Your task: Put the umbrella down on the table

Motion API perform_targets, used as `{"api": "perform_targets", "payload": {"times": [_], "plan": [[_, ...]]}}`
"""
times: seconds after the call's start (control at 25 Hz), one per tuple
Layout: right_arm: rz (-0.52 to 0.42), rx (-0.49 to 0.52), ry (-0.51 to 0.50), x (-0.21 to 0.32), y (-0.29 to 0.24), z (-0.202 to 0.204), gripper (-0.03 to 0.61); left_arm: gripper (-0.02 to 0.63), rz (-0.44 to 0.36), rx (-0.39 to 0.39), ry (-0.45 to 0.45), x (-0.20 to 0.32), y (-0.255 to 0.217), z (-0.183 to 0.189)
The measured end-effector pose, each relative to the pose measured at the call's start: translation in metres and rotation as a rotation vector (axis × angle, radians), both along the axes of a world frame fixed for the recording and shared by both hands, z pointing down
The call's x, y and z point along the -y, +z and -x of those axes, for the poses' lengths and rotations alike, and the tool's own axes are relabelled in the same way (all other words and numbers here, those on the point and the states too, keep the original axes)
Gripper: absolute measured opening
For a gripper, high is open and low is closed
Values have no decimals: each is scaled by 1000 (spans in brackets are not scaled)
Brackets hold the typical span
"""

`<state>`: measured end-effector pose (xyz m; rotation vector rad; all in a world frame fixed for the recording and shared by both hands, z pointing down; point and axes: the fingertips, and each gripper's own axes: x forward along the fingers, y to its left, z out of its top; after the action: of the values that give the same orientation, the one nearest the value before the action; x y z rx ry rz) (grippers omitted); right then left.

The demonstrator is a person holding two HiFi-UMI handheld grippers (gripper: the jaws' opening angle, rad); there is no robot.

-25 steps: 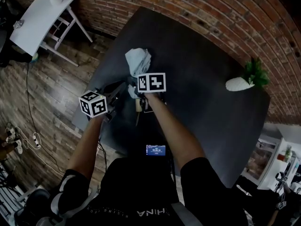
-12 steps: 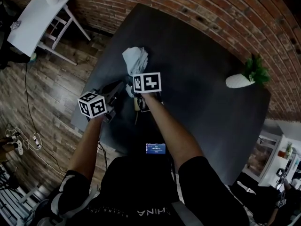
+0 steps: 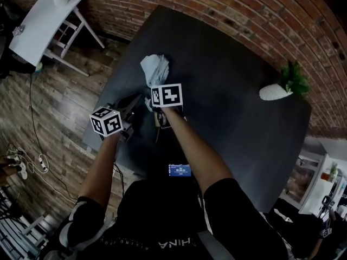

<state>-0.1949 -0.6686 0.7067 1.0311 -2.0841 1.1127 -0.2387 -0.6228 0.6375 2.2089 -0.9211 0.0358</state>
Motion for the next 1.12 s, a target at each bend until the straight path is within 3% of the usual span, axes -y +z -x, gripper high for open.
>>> {"api": "perform_targets", "payload": {"times": [0.12, 0.24, 0.52, 0.76, 1.12], "plan": [[15, 23, -6, -1, -2, 3, 322, 5, -5, -5, -6, -2, -4, 4], [27, 41, -13, -2, -5, 5, 377, 5, -11, -7, -10, -3, -9, 6], [-23, 49, -1, -6, -31, -12, 379, 5, -41, -12, -29, -8, -26, 18], [-118, 132, 7, -23, -82, -36, 377, 5, -81, -28, -18, -20, -51, 20], [-365, 263, -12, -75, -189, -82, 377, 5, -204, -35, 66, -54, -109, 1]]}}
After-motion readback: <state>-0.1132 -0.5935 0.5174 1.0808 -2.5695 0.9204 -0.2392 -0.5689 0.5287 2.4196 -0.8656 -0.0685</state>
